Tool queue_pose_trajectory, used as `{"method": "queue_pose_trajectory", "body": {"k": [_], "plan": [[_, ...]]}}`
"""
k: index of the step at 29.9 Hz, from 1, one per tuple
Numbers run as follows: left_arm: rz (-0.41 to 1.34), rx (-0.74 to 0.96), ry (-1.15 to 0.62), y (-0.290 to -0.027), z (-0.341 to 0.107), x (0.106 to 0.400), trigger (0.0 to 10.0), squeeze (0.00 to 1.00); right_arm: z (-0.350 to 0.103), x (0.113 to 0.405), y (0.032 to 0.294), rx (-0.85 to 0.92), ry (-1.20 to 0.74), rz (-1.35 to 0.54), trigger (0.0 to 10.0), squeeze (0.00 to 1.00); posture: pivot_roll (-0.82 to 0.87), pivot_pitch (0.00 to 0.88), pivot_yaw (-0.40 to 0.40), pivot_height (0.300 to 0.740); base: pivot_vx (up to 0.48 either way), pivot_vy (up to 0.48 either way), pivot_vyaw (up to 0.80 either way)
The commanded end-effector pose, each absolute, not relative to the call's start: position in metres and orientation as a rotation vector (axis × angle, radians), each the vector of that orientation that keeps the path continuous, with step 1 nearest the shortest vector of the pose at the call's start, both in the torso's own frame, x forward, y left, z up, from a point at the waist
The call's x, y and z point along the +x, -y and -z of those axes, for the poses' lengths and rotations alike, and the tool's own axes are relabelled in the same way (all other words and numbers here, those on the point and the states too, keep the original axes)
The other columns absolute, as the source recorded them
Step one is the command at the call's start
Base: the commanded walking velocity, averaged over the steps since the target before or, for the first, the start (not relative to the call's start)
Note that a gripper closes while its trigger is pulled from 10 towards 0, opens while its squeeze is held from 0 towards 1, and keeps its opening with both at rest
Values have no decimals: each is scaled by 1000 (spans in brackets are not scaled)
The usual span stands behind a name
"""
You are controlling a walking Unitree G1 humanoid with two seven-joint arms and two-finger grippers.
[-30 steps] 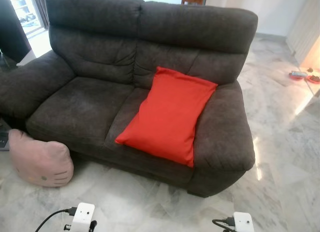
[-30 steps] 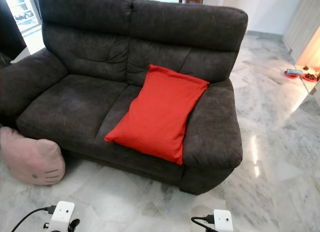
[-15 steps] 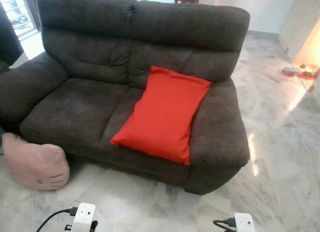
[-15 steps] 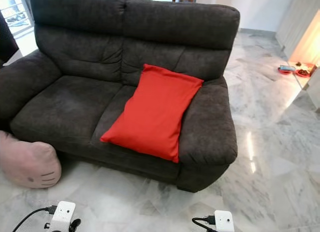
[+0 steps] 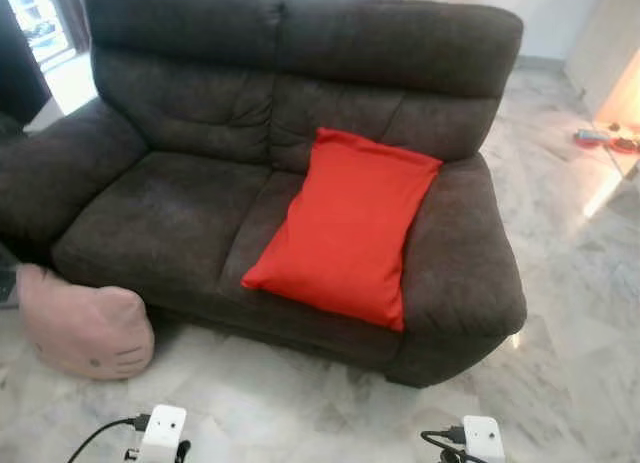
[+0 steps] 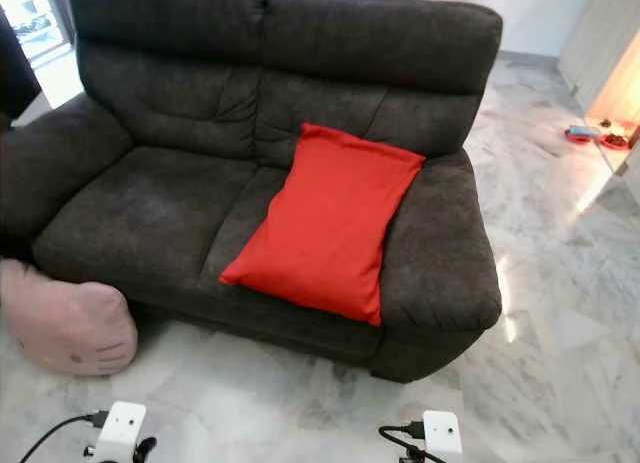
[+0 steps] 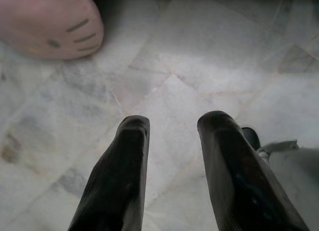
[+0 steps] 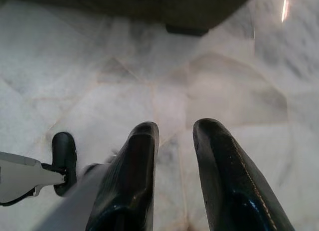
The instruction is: Move the pillow to the sofa from floor
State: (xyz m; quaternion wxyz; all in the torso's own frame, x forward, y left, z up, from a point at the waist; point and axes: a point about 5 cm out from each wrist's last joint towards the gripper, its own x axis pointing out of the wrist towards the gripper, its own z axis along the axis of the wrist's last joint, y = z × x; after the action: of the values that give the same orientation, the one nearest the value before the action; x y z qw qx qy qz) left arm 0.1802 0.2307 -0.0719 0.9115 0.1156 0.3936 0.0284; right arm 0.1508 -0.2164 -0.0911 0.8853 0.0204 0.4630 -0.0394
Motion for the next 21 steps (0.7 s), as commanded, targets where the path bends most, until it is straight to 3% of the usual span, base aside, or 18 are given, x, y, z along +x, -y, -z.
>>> {"method": "queue_pose_trajectory", "body": {"k": [1, 21], "plan": [[-46, 221, -827, -225, 76, 176, 10000, 0, 92, 146, 221, 36, -982, 93, 10000, 0, 96, 38, -60, 740, 0, 480, 0], [-46, 214, -827, -224, 76, 176, 10000, 0, 92, 146, 222, 37, -976, 99, 10000, 0, 92, 48, -60, 740, 0, 480, 0]]}}
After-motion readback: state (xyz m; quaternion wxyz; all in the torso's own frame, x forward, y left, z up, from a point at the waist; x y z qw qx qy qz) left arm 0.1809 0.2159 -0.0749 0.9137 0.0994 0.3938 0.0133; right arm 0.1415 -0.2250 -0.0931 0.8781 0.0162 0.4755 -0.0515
